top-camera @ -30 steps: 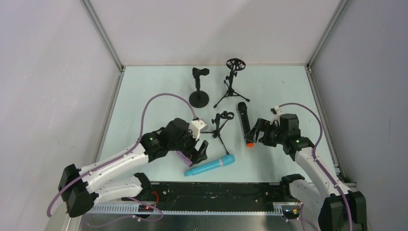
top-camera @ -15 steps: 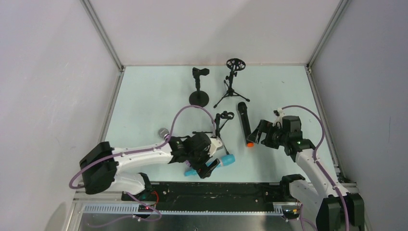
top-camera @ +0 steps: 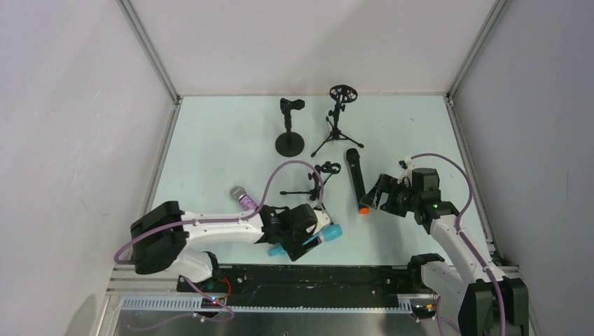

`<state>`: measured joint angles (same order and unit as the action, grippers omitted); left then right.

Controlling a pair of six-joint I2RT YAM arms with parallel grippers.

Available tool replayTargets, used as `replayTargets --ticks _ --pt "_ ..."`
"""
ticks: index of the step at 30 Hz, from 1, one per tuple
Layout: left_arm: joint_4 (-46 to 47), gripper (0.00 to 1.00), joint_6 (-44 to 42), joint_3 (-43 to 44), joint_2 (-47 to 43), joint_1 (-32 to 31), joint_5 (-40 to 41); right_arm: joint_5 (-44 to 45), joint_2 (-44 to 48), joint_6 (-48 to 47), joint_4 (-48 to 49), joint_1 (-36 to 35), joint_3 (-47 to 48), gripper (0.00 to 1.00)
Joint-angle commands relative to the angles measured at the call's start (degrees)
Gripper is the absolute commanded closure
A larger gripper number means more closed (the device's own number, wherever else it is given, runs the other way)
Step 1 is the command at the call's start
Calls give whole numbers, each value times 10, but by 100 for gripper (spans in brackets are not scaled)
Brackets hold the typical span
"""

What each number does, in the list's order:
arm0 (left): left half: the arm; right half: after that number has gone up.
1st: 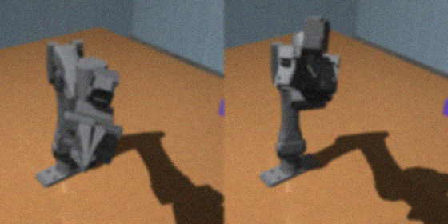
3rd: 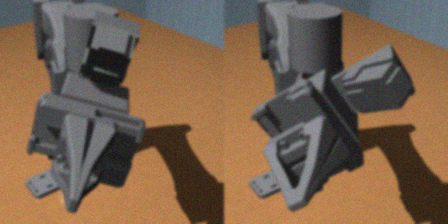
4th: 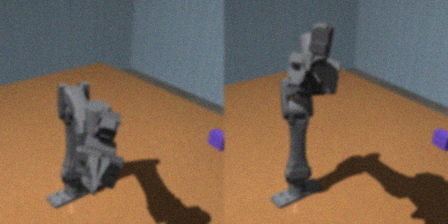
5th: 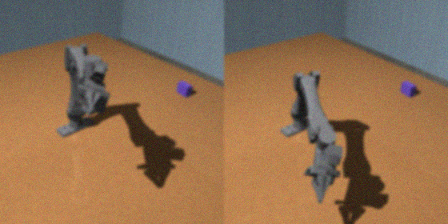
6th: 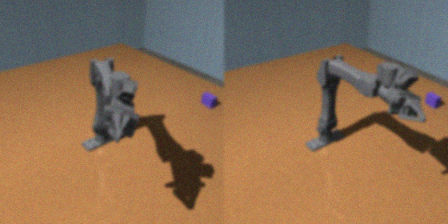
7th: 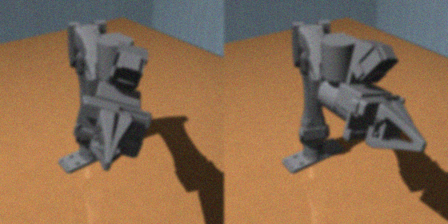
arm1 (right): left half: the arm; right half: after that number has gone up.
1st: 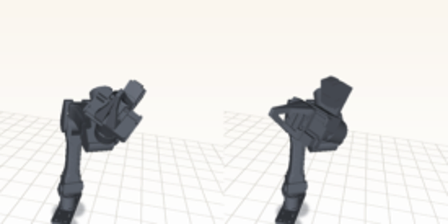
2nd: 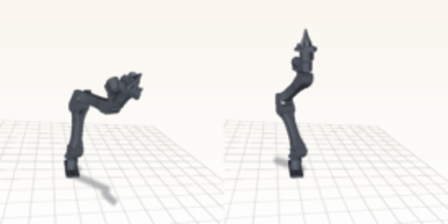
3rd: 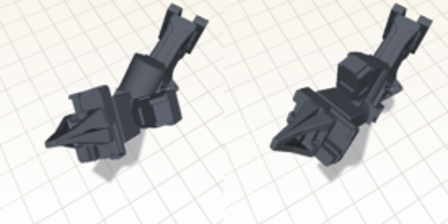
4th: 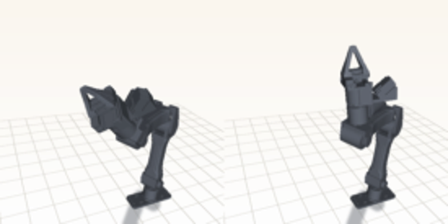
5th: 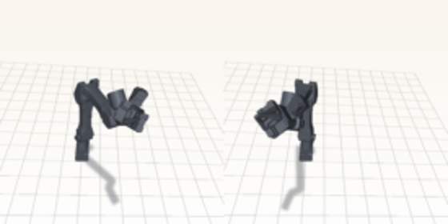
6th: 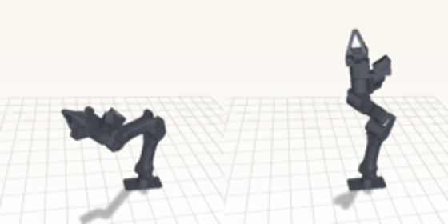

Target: Attach the microphones to the stand

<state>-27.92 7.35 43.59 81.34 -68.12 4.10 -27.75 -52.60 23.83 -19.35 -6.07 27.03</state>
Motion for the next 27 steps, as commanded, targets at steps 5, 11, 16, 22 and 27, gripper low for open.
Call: replayTargets --ticks 5,11,16,22,27 --pt "1 32 -24 41 50 -3 -19 -12 3 -3 13 5 0 0" --pt "-6 57 -28 52 74 -3 -29 -11 9 -8 8 7 0 0" --pt "-19 86 -34 64 74 -3 -22 -16 5 -4 16 12 0 0" --pt "-34 100 -30 93 44 -3 11 -21 11 3 22 14 0 0" --pt "-41 100 -26 124 -5 -3 54 -24 30 6 13 20 1 0"
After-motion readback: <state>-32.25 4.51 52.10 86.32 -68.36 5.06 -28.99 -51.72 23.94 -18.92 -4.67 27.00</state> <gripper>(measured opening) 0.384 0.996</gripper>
